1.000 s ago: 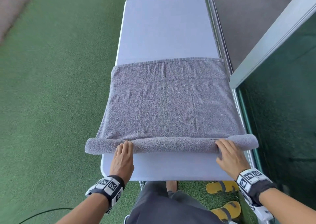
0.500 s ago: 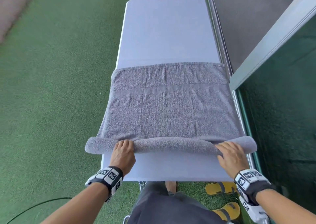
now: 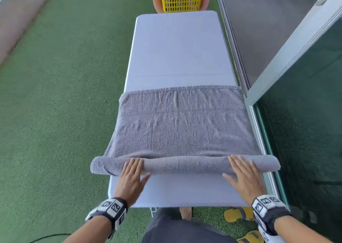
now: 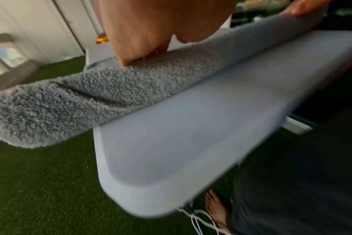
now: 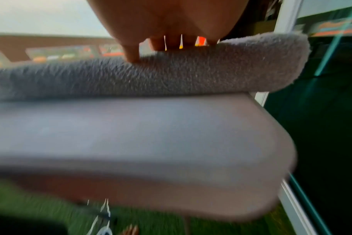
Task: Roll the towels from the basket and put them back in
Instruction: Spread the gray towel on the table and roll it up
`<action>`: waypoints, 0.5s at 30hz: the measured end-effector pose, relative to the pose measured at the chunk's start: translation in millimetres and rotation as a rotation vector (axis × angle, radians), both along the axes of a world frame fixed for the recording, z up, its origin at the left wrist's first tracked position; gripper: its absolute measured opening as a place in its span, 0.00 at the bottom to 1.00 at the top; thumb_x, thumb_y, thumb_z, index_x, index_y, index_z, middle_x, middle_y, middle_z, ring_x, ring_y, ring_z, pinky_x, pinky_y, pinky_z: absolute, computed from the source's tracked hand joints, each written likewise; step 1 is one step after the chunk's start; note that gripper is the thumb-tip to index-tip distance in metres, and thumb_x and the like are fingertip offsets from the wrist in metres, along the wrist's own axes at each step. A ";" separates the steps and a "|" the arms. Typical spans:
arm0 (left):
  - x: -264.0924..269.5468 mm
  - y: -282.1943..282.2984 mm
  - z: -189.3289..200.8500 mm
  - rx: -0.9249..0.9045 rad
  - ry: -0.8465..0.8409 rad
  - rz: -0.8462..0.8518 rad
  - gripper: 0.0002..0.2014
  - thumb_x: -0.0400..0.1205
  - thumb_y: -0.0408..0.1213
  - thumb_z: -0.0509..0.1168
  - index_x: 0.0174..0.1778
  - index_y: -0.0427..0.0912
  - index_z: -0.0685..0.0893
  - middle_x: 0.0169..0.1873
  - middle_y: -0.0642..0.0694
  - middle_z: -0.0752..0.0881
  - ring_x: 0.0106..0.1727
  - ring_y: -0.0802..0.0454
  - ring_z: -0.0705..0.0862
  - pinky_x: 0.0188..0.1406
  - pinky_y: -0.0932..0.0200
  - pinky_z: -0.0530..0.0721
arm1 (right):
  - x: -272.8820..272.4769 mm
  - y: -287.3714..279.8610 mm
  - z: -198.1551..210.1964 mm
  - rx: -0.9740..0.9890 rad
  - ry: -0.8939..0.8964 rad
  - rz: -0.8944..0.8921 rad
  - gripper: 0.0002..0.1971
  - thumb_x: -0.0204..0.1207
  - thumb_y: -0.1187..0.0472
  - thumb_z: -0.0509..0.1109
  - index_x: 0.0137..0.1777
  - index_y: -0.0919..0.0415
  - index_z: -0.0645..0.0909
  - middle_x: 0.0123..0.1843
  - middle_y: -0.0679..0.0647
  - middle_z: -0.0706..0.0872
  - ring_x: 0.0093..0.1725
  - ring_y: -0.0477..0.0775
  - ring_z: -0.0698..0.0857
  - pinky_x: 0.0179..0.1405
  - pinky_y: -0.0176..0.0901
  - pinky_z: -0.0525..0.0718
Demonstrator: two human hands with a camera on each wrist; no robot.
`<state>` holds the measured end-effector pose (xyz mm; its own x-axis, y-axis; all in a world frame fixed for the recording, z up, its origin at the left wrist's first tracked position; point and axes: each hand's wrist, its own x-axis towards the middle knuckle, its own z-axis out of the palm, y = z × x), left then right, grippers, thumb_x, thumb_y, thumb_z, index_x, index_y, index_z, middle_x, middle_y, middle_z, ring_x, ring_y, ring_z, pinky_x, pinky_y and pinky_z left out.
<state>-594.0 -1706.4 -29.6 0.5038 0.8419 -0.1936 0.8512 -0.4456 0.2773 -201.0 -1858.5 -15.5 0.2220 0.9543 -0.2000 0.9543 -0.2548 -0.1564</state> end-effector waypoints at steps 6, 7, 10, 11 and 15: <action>-1.7 -3.5 8.5 -0.036 0.099 -0.069 0.21 0.66 0.42 0.78 0.55 0.44 0.84 0.49 0.49 0.87 0.52 0.48 0.86 0.64 0.45 0.81 | -0.6 2.2 1.9 -0.162 -0.026 -0.019 0.32 0.59 0.57 0.82 0.66 0.53 0.80 0.63 0.47 0.84 0.65 0.54 0.81 0.77 0.52 0.60; 1.0 1.8 11.7 -0.002 0.098 -0.073 0.17 0.70 0.45 0.73 0.54 0.46 0.84 0.48 0.51 0.86 0.50 0.51 0.85 0.62 0.46 0.81 | 0.7 11.1 6.1 -0.176 -0.041 -0.016 0.29 0.65 0.53 0.77 0.69 0.50 0.78 0.66 0.45 0.82 0.68 0.51 0.78 0.78 0.52 0.60; 8.0 16.8 14.8 0.024 0.094 -0.057 0.25 0.82 0.49 0.46 0.69 0.44 0.76 0.61 0.47 0.82 0.61 0.49 0.79 0.73 0.40 0.71 | 4.5 31.3 12.4 -0.147 -0.048 -0.060 0.28 0.78 0.49 0.62 0.79 0.48 0.66 0.78 0.44 0.70 0.77 0.48 0.68 0.82 0.56 0.53; 9.9 19.5 14.5 0.021 0.107 -0.018 0.28 0.83 0.47 0.41 0.77 0.41 0.68 0.72 0.44 0.75 0.72 0.45 0.73 0.79 0.38 0.59 | 5.9 33.7 11.8 -0.107 -0.044 -0.087 0.29 0.81 0.48 0.58 0.82 0.50 0.61 0.82 0.46 0.64 0.80 0.49 0.64 0.82 0.59 0.49; 7.5 14.1 9.3 -0.050 0.166 0.014 0.37 0.85 0.56 0.53 0.83 0.43 0.44 0.82 0.45 0.44 0.84 0.43 0.43 0.80 0.46 0.35 | 6.7 19.9 0.8 -0.086 -0.068 -0.010 0.41 0.78 0.36 0.62 0.84 0.50 0.49 0.84 0.46 0.51 0.84 0.53 0.54 0.80 0.61 0.38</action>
